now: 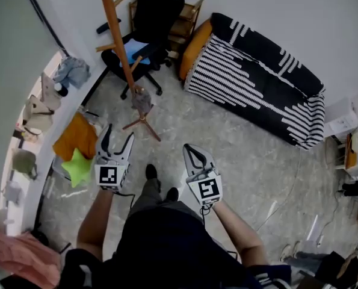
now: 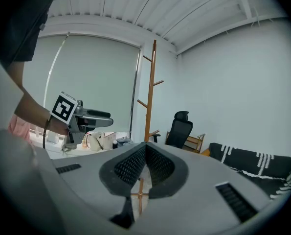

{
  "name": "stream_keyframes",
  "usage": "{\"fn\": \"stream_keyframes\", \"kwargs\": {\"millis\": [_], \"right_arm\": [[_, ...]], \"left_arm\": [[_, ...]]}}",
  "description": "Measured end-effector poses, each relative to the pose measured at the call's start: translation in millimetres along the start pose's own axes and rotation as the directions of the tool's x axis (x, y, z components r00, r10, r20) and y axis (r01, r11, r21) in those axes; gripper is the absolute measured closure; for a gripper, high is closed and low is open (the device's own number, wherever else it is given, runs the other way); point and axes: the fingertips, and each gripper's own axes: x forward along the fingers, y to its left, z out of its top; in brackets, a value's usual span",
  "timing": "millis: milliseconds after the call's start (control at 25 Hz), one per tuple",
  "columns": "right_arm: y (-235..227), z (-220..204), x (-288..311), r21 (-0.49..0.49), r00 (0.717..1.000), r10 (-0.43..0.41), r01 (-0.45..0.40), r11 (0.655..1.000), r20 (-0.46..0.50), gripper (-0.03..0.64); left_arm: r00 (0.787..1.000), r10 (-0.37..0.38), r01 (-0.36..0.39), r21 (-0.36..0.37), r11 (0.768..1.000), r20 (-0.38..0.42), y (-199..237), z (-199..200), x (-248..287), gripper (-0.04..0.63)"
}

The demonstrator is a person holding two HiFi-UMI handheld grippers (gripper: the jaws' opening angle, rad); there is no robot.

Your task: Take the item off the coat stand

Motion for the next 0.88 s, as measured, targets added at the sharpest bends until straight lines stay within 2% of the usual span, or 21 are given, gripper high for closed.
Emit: {"fn": "stream_keyframes", "kwargs": {"millis": [400,680,880], "right_arm": [[-42.0,-9.0,103.1,0.027,0.997,-0.060,0.061,0.998,-0.038,0.598],[-62.4,-32.0,152.9,0.033,0.996,0.000,0.003,0.999,-0.090,0.597],[-71.7,-45.8,173.2,0.032,0.993,0.039,-0.036,0.999,-0.113,0.597]], "left_arm": [[0.995,-0.060,0.062,0.019,0.998,-0.083,48.1,-55.3,114.1,0.282],[0.984,-0.052,0.055,0.012,0.998,-0.170,59.2,-102.4,176.5,0.282],[0.977,-0.041,0.041,-0.005,0.999,-0.209,61.5,-139.5,198.9,0.282]]}}
